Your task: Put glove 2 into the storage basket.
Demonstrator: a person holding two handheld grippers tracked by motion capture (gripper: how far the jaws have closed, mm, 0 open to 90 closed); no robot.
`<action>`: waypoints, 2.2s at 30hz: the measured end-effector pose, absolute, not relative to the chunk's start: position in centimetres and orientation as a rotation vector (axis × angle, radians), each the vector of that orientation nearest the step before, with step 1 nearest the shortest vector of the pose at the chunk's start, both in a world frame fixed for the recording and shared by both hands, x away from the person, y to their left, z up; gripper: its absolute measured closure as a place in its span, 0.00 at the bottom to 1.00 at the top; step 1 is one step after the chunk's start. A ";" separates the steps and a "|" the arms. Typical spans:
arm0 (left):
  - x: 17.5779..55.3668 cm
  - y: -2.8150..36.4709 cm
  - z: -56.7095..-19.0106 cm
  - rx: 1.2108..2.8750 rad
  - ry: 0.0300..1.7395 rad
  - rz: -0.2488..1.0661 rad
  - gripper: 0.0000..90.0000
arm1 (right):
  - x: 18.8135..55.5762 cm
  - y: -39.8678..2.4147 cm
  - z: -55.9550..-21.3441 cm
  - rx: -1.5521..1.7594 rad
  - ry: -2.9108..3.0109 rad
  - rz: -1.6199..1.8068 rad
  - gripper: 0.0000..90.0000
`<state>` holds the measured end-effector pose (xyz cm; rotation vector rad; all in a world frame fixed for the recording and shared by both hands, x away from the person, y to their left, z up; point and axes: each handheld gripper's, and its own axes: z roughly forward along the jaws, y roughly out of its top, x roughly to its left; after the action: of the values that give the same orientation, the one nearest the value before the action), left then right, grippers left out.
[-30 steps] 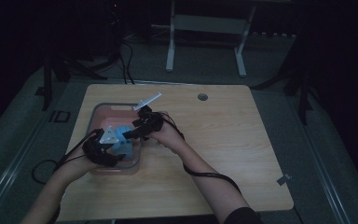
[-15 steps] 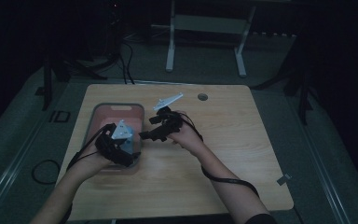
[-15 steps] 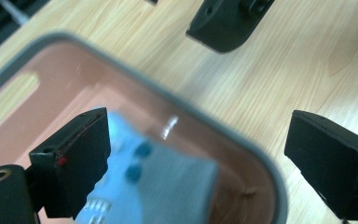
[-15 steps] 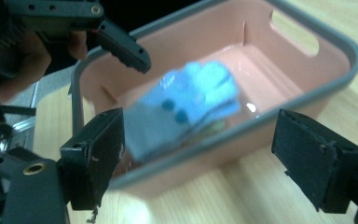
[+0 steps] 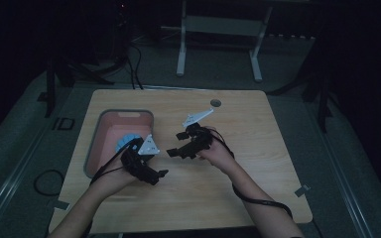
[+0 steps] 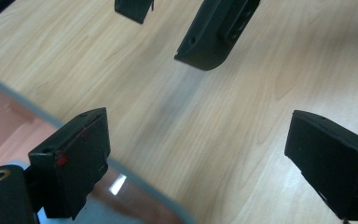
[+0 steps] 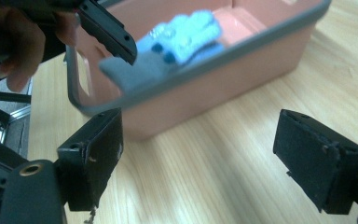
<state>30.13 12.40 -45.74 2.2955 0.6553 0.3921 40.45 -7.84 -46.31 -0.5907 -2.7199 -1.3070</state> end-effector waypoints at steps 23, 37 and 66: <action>29.1 6.6 -47.9 2.312 0.468 0.260 0.08 | 38.3 -14.7 -50.2 -0.659 -2.768 -1.264 0.17; 28.3 4.5 -49.7 2.327 0.390 0.201 0.08 | 37.4 -17.7 -52.1 -0.720 -2.745 -1.271 0.17; 28.0 2.1 -54.8 2.339 0.345 0.114 0.08 | 35.2 -22.1 -55.2 -0.799 -2.751 -1.307 0.16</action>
<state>28.01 2.13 -54.80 2.3392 0.3451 0.1144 35.21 -22.11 -55.24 -0.7988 -2.7514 -1.3075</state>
